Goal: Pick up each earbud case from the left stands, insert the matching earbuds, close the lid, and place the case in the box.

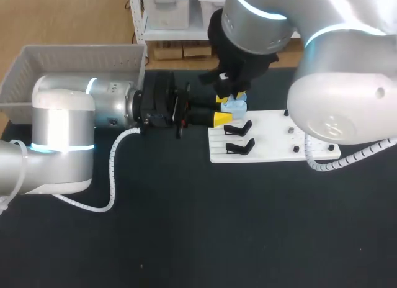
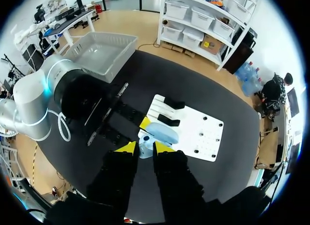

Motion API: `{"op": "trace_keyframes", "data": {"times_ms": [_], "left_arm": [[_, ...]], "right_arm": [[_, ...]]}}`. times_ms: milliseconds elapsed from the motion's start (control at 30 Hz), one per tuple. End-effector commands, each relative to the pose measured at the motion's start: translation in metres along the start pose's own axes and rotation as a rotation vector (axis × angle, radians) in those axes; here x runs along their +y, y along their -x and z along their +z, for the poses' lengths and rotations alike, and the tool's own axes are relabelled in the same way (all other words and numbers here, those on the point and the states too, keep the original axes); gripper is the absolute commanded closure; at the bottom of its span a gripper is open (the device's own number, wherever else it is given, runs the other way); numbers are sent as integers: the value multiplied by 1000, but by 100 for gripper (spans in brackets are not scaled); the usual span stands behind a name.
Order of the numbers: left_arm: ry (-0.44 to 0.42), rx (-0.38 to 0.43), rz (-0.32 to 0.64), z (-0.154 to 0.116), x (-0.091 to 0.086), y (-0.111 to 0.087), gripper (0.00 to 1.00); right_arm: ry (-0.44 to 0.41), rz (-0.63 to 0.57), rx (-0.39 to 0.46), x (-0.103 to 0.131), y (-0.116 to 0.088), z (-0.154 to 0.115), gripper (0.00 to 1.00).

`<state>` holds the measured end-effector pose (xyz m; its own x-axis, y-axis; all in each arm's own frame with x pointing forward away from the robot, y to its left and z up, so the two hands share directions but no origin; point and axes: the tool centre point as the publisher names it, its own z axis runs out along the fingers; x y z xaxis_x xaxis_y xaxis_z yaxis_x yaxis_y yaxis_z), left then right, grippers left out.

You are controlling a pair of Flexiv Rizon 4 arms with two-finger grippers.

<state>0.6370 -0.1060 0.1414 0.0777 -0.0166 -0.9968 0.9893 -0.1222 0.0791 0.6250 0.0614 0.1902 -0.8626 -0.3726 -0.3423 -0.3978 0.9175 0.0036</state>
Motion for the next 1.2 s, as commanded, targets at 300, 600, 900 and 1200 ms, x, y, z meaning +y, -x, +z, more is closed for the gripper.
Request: {"op": "trace_keyframes", "data": {"times_ms": [300, 600, 900, 1200], "left_arm": [[2, 0, 0, 0, 0, 0, 100], [2, 0, 0, 0, 0, 0, 100], [2, 0, 0, 0, 0, 0, 100], [2, 0, 0, 0, 0, 0, 100]], "right_arm": [[0, 7, 9, -2, 1, 4, 100], [1, 11, 11, -3, 3, 7, 100], [0, 12, 7, -3, 6, 10, 100], [-4, 15, 7, -5, 7, 13, 100]]}}
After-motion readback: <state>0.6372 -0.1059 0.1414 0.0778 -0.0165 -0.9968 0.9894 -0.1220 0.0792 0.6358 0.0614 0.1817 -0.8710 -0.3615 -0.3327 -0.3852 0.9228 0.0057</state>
